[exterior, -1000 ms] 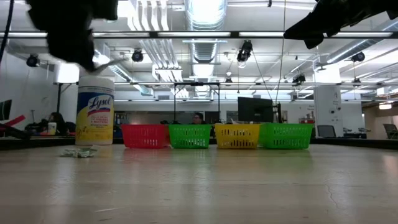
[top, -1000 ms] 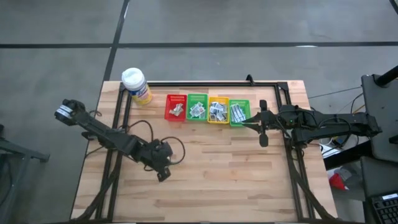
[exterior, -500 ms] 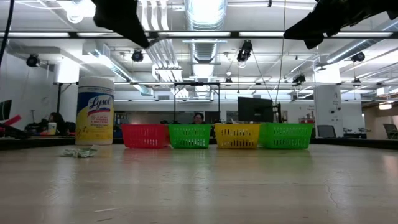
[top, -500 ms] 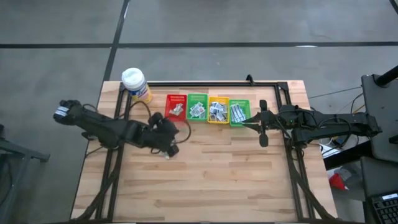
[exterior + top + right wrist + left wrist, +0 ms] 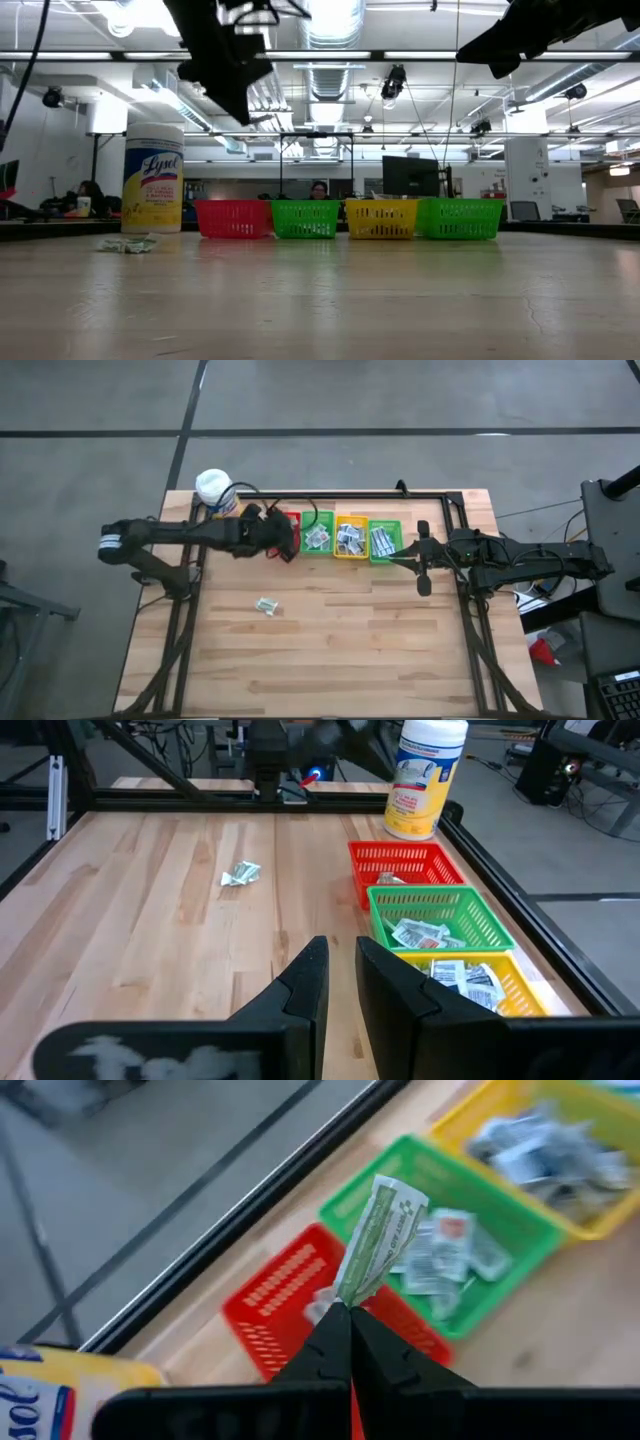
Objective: Pick & Place First Aid Supplies
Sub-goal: Put the green bandage into the red bin
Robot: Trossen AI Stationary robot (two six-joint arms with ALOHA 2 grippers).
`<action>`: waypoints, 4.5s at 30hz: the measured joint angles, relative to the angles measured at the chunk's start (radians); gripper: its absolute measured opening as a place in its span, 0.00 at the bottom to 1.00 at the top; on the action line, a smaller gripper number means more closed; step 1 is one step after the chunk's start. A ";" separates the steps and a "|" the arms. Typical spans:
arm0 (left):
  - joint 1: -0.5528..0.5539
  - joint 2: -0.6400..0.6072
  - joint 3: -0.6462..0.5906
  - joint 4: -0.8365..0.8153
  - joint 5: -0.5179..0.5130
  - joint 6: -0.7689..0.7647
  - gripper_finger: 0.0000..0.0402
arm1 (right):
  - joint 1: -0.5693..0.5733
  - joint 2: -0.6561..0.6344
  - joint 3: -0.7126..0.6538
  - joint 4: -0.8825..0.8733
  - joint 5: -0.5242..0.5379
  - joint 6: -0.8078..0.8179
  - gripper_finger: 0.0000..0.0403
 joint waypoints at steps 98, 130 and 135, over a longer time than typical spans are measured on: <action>-0.068 0.181 0.058 -0.263 0.714 -0.251 0.40 | 0.000 0.000 0.000 0.000 0.000 0.000 0.13; -0.246 0.287 0.058 -0.213 0.646 -0.787 0.40 | 0.000 0.000 0.000 0.000 0.000 0.001 0.13; -0.250 0.316 0.058 -0.211 0.648 -0.789 0.40 | 0.000 0.000 0.000 0.000 0.000 0.001 0.13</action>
